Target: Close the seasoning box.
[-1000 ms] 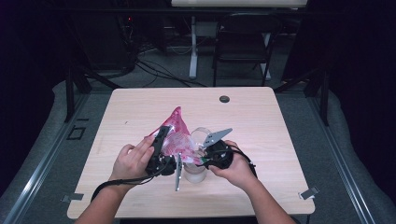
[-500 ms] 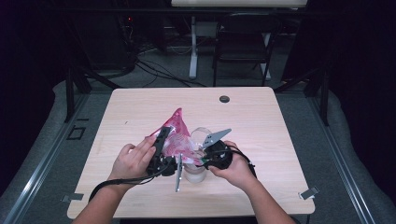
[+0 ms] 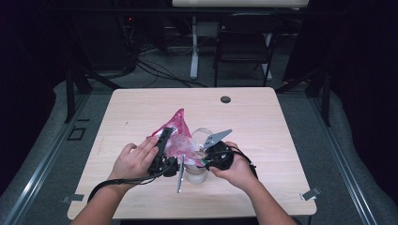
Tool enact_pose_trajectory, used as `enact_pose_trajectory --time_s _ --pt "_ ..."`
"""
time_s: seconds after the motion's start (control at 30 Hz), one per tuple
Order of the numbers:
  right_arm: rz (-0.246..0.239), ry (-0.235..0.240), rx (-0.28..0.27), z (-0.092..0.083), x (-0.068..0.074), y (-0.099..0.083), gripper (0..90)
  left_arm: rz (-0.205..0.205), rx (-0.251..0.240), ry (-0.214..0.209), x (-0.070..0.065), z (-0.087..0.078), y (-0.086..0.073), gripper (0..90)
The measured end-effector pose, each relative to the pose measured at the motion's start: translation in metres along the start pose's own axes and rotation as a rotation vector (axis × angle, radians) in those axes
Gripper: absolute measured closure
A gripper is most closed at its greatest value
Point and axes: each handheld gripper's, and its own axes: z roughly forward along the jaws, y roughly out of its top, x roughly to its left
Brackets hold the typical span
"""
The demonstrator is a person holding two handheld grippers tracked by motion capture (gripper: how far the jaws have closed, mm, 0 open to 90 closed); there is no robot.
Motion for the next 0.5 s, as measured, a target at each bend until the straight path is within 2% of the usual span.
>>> enact_pose_trajectory --time_s 0.4,0.47,0.5 --pt "0.009 -0.006 0.002 0.0021 -0.0014 -0.0014 90.0 0.019 0.001 -0.015 0.0011 0.0 0.002 65.9" --pt "0.01 -0.006 0.002 0.0021 -0.0016 -0.0015 90.0 0.022 0.015 -0.031 0.0021 -0.0004 0.0027 66.0" --pt "0.008 -0.006 0.004 0.0021 -0.0017 -0.0014 90.0 0.022 0.003 -0.026 0.0017 0.0005 0.0022 66.0"
